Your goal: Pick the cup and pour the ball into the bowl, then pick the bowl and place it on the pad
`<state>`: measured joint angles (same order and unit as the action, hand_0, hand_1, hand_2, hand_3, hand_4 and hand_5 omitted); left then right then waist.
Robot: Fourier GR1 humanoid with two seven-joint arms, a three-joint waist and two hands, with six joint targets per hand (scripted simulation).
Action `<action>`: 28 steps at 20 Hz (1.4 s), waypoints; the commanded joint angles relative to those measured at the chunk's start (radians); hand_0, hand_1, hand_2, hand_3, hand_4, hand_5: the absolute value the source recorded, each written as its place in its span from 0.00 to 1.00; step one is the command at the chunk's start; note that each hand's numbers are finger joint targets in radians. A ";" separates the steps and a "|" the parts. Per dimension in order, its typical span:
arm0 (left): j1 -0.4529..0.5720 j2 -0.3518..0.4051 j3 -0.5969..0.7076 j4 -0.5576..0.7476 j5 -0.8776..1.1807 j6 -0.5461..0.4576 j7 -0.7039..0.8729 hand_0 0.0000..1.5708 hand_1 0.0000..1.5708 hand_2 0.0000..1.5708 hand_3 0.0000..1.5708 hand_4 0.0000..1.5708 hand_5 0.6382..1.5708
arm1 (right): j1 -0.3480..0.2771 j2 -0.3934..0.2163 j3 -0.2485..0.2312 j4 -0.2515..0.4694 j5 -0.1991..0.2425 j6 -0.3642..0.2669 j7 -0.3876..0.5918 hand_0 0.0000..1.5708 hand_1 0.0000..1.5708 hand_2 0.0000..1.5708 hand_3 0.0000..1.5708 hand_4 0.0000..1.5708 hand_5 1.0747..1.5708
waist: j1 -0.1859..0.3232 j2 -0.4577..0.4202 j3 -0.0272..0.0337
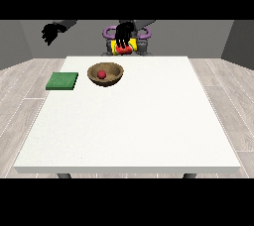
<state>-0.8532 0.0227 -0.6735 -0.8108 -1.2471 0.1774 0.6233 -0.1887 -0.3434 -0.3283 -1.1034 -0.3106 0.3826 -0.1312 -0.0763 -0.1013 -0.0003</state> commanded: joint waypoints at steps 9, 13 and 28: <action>0.159 -0.021 0.389 -0.406 0.642 0.389 -0.283 0.00 0.00 0.00 0.00 0.58 1.00 | -0.049 0.059 -0.003 -0.009 -0.012 -0.072 0.010 0.00 0.00 0.00 0.00 0.45 1.00 | 0.107 0.184 -0.0196; 0.166 -0.022 0.510 -0.558 0.951 0.284 -0.373 0.00 0.00 0.00 0.00 0.23 0.89 | -0.054 0.080 -0.011 -0.014 -0.004 -0.117 -0.004 0.00 0.00 0.00 0.00 0.42 1.00 | 0.174 0.214 -0.0162; 0.113 0.474 1.056 -0.474 1.617 -0.434 -0.484 0.00 0.00 0.00 0.00 0.20 0.93 | -0.068 0.202 -0.016 0.001 0.008 -0.234 -0.140 0.00 0.00 0.00 0.00 0.00 0.99 | 0.269 0.367 0.0002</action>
<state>-0.7217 0.3722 0.2698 -1.3400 0.2624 -0.1318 0.1485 -0.2436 -0.1590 -0.3461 -1.1327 -0.3005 0.1415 -0.2207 0.2012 0.2194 -0.0024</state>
